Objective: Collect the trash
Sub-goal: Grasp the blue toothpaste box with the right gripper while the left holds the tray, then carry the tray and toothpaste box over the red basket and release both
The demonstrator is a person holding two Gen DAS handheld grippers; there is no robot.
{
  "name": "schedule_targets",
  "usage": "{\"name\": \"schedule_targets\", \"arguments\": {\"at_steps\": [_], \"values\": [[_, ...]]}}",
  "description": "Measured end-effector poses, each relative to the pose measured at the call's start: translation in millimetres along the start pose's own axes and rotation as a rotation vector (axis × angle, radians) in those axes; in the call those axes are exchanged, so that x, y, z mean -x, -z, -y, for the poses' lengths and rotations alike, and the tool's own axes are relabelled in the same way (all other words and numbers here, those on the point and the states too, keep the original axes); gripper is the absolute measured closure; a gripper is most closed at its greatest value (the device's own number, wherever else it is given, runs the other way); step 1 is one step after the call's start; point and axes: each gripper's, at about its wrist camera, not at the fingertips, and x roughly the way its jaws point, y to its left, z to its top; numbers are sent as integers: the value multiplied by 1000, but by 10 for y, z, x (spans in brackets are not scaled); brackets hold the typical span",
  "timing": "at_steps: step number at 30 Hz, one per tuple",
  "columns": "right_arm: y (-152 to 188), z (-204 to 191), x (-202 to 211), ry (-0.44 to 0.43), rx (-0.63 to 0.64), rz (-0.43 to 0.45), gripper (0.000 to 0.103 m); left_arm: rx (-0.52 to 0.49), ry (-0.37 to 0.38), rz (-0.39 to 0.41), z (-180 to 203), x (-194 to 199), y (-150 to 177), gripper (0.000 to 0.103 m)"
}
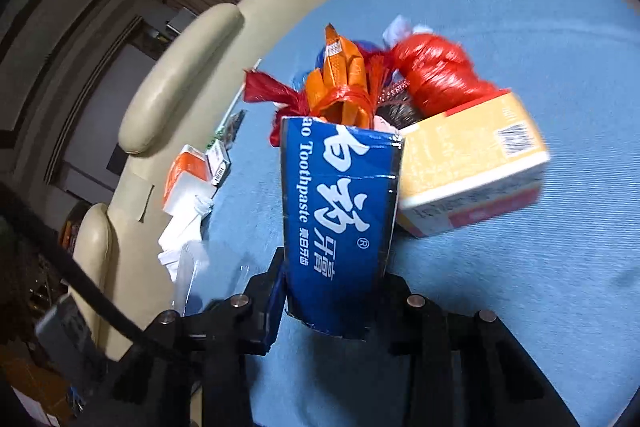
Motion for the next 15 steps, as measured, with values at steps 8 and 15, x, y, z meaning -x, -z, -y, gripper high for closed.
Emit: {"name": "schedule_targets", "arguments": {"at_steps": [8,15], "values": [[125,207,382,10,41,5,63,-35,0,12,274,89,-44,46],[61,600,297,-327,-229,-178,63,-45,6,12,398,146,-45,46]]}}
